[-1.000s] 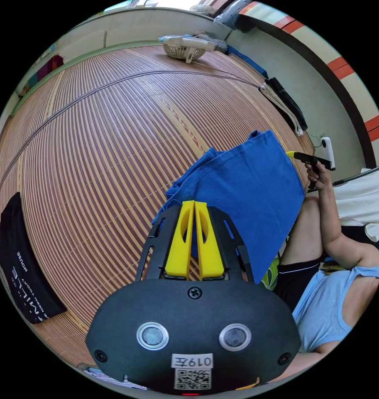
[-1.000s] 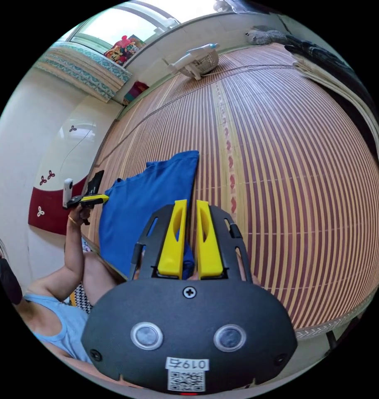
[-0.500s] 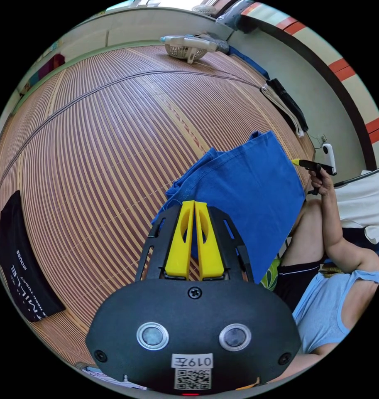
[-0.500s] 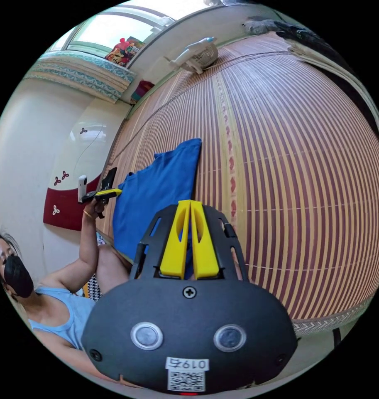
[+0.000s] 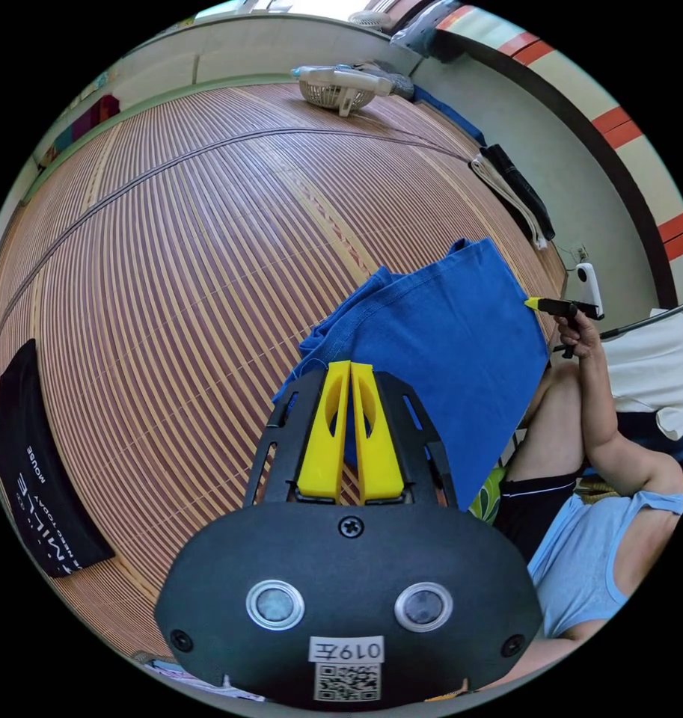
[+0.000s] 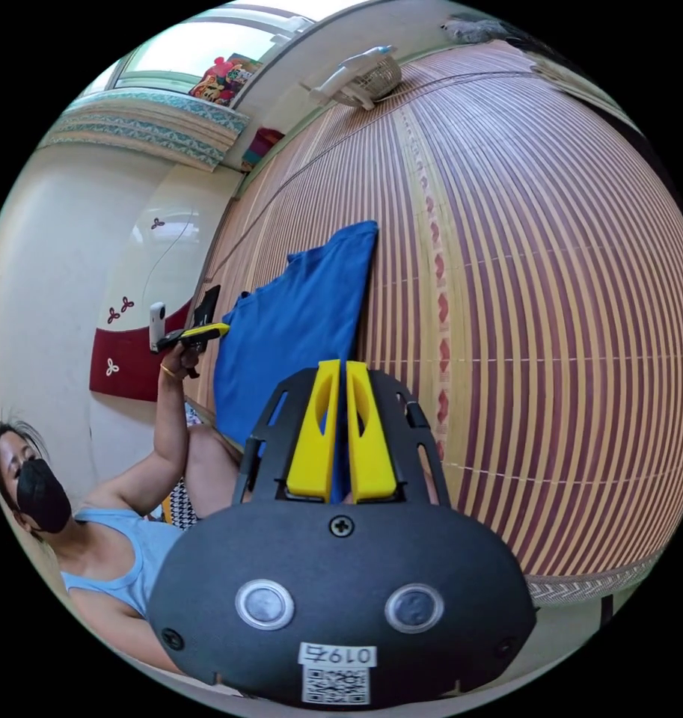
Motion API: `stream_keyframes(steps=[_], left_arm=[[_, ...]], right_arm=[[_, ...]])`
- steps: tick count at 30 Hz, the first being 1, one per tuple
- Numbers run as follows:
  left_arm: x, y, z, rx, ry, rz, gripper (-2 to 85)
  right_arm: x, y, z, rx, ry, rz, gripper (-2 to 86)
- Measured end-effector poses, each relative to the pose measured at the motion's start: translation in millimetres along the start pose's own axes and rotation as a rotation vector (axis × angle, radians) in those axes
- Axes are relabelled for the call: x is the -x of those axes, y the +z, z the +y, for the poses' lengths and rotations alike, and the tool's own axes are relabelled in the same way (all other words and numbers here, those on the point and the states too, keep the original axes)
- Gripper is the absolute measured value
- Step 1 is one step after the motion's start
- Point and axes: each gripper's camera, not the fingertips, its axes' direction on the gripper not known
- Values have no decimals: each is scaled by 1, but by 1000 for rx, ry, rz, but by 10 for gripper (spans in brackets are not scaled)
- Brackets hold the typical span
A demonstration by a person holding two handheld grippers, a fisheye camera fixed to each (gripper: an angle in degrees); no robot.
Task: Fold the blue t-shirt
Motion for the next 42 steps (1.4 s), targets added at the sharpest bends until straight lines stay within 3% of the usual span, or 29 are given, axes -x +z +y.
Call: stream_keyframes(steps=[13,23,27,31,37,42], left_arm=[[7,-16,69,-90,43,-70,8],[42,-59,192,-304,-65,153,12],[74,-62,227,-294,-213,227,14],[83,-59,259,-257,-290,177,20],[108,-18,283,-267,-345,359,57],[124,-15,287,-241,-371,261,62]], right_arm=[[6,-20,11,18,11,46,62],[-1,-23,27,42,29,27,31],[-2,-25,28,40,37,14,18],[0,-25,30,39,36,22,13],[-4,-25,32,32,56,2,12],[-3,-23,34,30,54,4,11]])
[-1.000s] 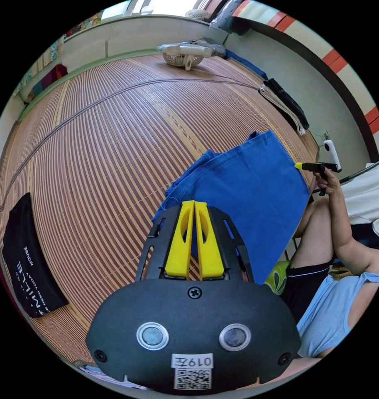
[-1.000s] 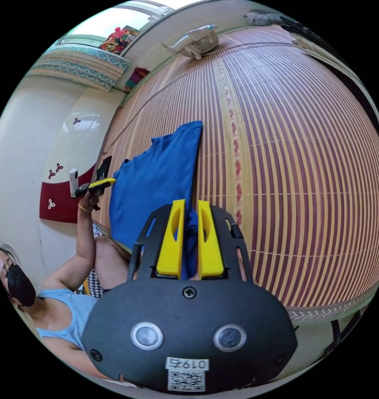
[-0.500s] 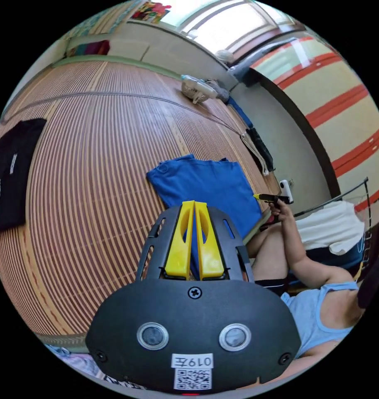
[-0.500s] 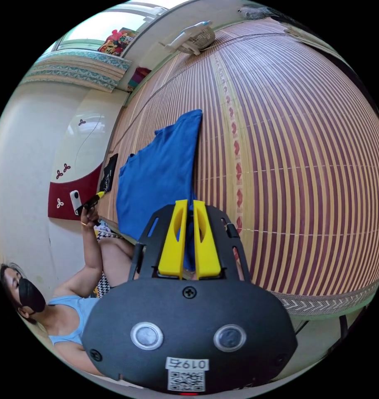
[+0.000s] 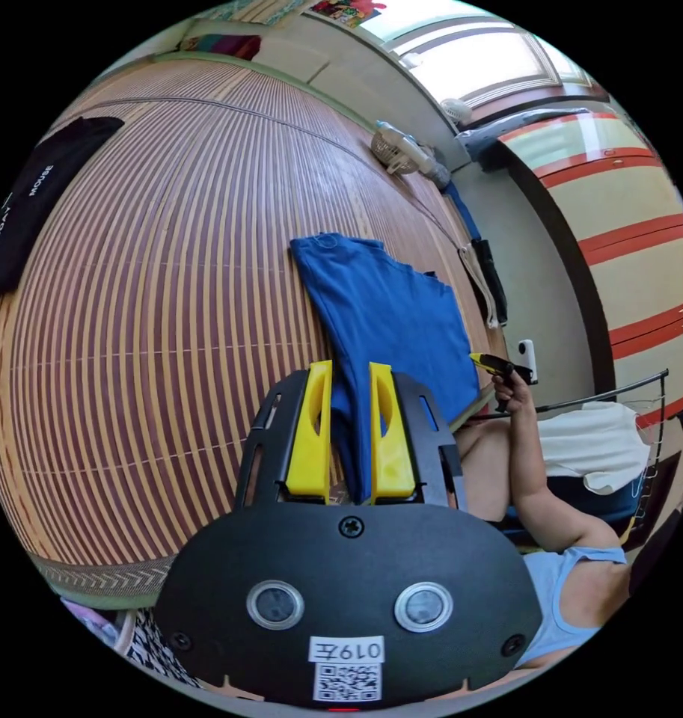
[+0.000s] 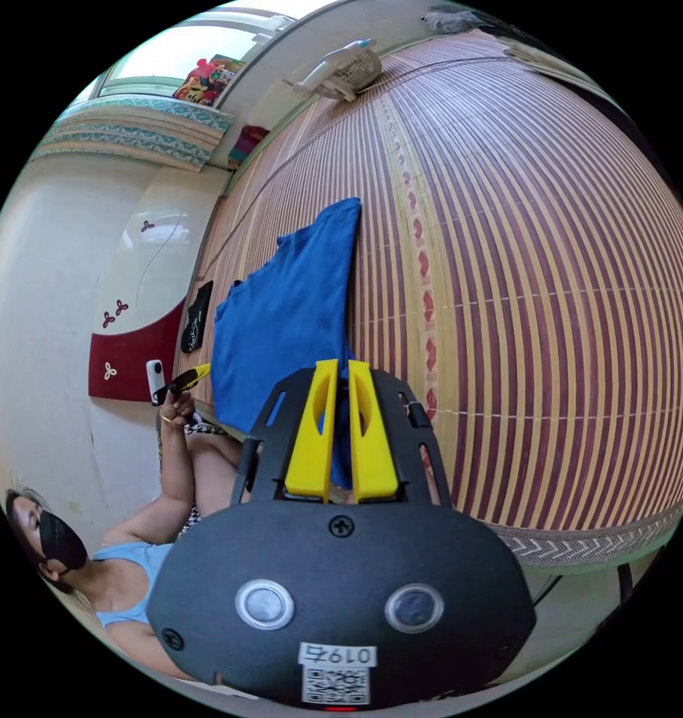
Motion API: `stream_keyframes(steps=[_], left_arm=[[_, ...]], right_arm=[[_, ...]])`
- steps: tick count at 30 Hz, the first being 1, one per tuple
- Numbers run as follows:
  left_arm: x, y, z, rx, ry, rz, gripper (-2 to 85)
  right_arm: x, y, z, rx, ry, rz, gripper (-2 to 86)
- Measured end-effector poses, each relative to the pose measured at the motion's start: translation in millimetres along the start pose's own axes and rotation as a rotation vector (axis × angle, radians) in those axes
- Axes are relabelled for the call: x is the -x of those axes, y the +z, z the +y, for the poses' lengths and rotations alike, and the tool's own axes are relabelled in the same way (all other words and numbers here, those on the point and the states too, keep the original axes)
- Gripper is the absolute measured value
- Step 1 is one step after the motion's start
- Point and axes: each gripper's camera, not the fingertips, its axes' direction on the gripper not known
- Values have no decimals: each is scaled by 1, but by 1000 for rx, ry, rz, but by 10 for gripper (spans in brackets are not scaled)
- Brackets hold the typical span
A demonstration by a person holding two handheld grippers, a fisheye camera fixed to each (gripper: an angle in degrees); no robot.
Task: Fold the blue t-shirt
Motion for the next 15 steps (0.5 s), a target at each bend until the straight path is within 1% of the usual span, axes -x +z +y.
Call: stream_keyframes(steps=[3,7,10,15], left_arm=[[10,5,2,21,-1,20,54],[19,1,4,8,12,2,30],[30,-3,9,-5,4,21,21],[43,-11,14,-5,-4,-18,15]], right_arm=[[0,1,1,2,-2,-3,11],[1,4,2,5,-9,2,9],[3,6,3,3,-15,9,4],[10,7,5,-2,-25,73,-1]])
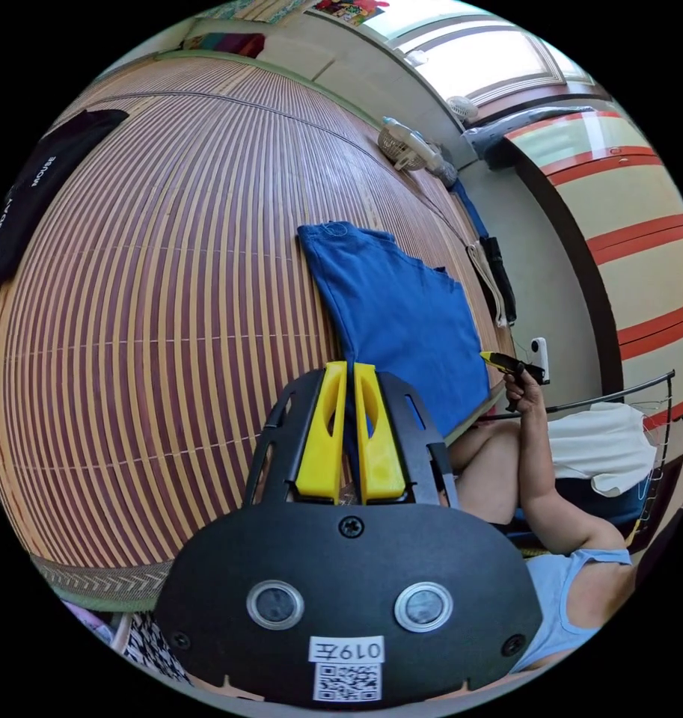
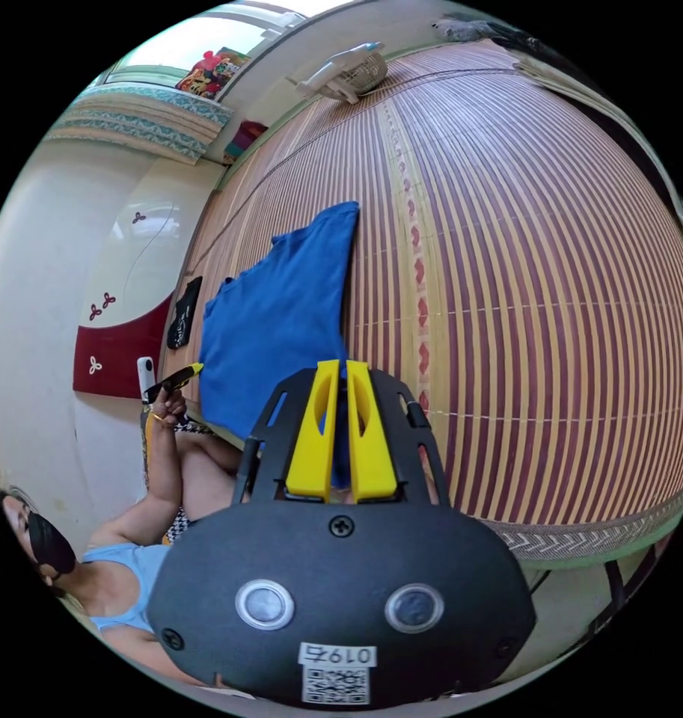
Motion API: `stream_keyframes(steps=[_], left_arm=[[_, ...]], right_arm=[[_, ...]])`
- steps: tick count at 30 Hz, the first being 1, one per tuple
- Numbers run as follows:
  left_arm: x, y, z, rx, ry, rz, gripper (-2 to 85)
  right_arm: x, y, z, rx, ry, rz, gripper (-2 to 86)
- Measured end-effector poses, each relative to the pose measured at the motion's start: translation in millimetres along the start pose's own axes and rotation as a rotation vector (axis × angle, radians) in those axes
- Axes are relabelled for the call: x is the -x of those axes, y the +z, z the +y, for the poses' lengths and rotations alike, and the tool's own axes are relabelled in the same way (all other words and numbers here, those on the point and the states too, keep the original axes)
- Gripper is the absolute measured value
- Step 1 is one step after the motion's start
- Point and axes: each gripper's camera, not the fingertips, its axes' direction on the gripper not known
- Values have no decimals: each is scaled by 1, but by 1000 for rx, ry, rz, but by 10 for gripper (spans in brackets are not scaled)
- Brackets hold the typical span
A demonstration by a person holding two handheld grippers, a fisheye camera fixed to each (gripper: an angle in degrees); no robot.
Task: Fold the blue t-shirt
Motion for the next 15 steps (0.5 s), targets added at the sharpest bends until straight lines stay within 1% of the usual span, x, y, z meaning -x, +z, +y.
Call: stream_keyframes(steps=[6,11,15], left_arm=[[12,-11,1,-4,19,25,11],[29,-33,9,-51,12,111,9],[33,-27,11,-18,16,94,9]], right_arm=[[5,8,2,4,-18,15,29],[-1,6,9,-15,-3,-25,64],[-5,8,12,-39,4,-88,64]])
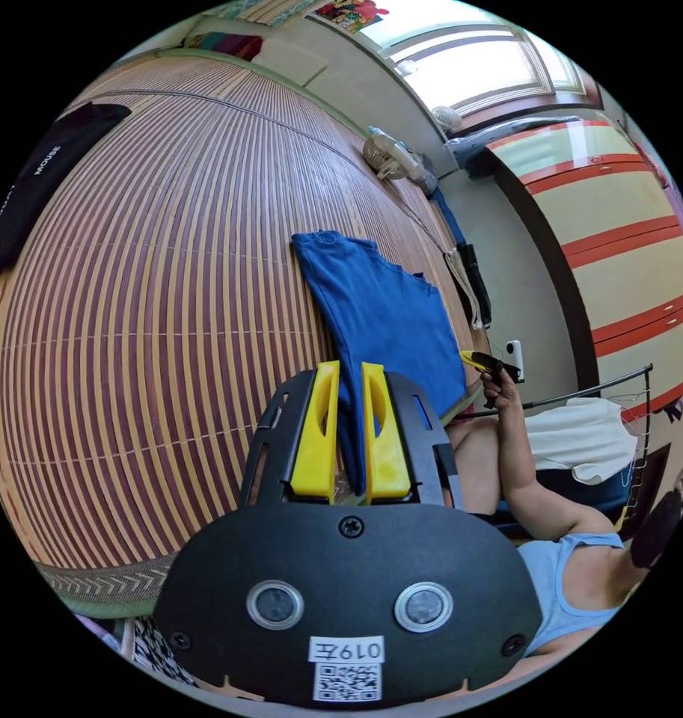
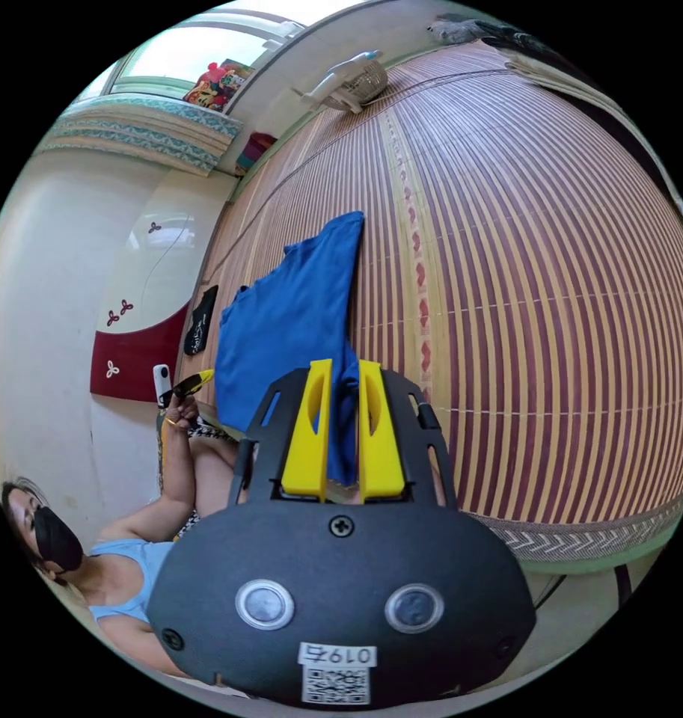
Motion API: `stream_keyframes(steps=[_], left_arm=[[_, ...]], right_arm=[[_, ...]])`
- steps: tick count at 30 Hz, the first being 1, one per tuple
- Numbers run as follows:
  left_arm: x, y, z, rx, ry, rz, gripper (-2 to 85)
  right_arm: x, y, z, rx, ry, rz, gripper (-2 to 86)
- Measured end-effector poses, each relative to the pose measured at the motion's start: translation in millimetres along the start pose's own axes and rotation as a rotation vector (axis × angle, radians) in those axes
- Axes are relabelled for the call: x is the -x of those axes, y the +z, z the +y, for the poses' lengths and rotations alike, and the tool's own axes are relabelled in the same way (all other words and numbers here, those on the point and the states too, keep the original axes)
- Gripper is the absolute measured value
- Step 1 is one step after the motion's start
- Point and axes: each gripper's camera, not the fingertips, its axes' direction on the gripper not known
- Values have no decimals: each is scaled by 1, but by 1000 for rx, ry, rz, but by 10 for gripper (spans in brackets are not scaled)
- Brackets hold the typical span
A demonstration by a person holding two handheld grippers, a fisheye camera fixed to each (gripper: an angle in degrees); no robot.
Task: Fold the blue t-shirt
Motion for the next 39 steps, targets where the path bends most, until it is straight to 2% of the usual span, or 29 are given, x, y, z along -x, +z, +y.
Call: stream_keyframes(steps=[10,19,24,33,36,39], left_arm=[[0,12,-3,64,12,-83,11],[-4,3,-5,37,33,-38,10],[-4,17,-10,51,23,-51,10],[-17,33,-16,68,1,-71,18],[-28,25,-19,17,12,-65,22],[-29,15,-28,-85,-23,-30,28]], right_arm=[[3,27,3,18,16,59,1],[21,47,11,7,-34,116,40],[22,63,13,-41,-31,76,54],[32,114,15,-2,-40,145,-5],[42,114,21,-60,-51,167,-2],[61,103,26,-206,-118,172,8]])
